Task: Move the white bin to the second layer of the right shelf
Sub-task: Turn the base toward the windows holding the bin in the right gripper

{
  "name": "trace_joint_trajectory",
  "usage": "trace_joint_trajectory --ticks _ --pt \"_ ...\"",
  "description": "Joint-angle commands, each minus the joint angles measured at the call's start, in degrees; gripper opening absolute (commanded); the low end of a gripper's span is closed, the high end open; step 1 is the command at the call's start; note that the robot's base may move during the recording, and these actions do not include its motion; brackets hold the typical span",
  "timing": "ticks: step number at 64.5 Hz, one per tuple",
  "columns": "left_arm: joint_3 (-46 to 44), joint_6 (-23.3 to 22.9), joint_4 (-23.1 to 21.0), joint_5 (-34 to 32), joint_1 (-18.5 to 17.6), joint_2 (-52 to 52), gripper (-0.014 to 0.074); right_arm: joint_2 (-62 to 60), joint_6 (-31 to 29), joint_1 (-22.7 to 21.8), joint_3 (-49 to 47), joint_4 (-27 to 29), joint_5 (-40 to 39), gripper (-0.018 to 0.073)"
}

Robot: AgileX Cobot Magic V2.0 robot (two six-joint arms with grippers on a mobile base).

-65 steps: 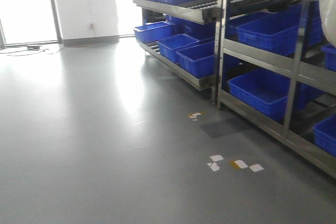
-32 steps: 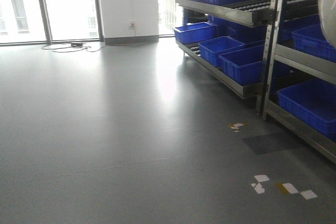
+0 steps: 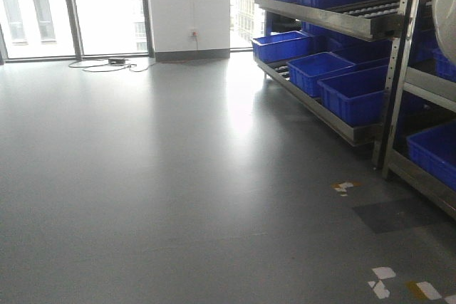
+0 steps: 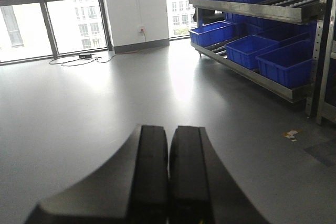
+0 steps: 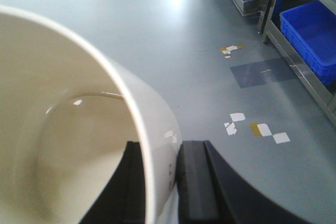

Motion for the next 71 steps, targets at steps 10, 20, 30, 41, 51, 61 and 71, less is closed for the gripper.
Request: trace_joint_trajectory --ticks 10,20,30,41,51,61,71 --pt "2.11 0.10 -0.13 -4.86 -0.06 -0.80 0.0085 0.37 0.08 -0.35 -1.78 -0.92 -5.74 0.0070" --pt "2.11 0.10 -0.13 -4.86 -0.06 -0.80 0.0085 0.37 0.08 -0.35 -1.78 -0.92 -5.74 0.0070" --pt "2.11 0.10 -0.13 -4.86 -0.06 -0.80 0.0085 0.37 0.08 -0.35 -1.78 -0.92 -5.74 0.0070" --pt "2.11 0.10 -0.13 -4.86 -0.06 -0.80 0.0085 0.37 0.08 -0.35 -1.78 -0.92 -5.74 0.0070" --pt "2.11 0.10 -0.13 -4.86 -0.06 -0.80 0.0085 0.37 0.08 -0.35 -1.78 -0.92 -5.74 0.0070" --pt "2.11 0.10 -0.13 -4.86 -0.06 -0.80 0.0085 0.37 0.08 -0.35 -1.78 -0.92 -5.74 0.0070" --pt "2.11 0.10 -0.13 -4.86 -0.06 -0.80 0.0085 0.37 0.08 -0.35 -1.78 -0.92 -5.74 0.0070"
